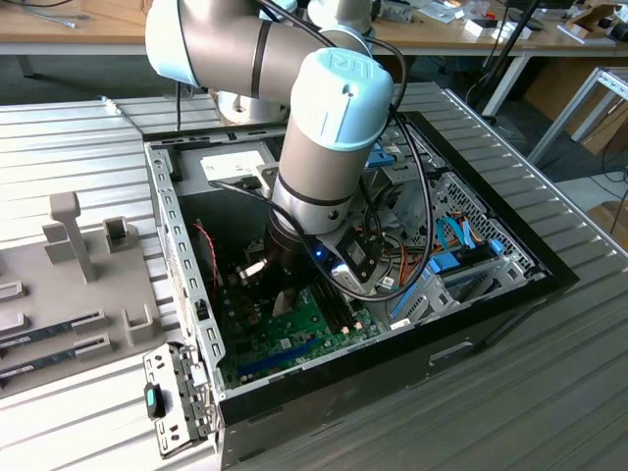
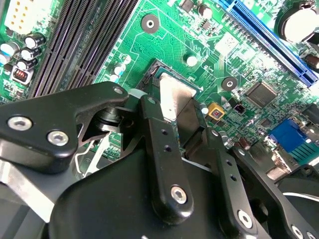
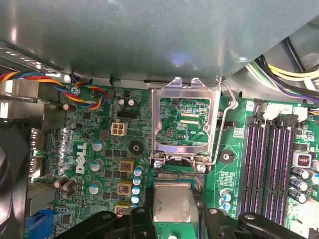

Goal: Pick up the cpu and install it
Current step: 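Place the cpu into insertion slot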

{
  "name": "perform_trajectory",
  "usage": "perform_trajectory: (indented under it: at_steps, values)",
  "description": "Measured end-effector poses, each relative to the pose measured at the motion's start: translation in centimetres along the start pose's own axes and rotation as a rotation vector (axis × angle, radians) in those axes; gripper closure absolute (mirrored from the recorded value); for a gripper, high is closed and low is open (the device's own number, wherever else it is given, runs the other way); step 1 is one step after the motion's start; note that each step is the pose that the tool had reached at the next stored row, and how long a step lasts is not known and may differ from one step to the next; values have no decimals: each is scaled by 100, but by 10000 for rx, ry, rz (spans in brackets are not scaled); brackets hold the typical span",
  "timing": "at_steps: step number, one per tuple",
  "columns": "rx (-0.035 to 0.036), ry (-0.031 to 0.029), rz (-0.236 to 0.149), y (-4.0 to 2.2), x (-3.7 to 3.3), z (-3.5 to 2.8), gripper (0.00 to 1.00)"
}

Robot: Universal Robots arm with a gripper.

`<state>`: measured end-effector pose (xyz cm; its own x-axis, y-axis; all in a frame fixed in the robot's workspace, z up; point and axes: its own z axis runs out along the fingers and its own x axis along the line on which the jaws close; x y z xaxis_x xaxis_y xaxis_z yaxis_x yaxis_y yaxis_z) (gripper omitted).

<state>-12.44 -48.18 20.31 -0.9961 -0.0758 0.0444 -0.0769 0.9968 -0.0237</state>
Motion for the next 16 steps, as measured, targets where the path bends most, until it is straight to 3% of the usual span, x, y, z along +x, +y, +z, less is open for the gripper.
perform_trajectory:
  at_steps: [3, 7, 16]
  values:
    - [-45, -3, 8, -1, 2, -39, 61]
    - [-143, -10, 33, 0, 1, -40, 61]
    - [-154, -9, 53, 7, 0, -36, 61]
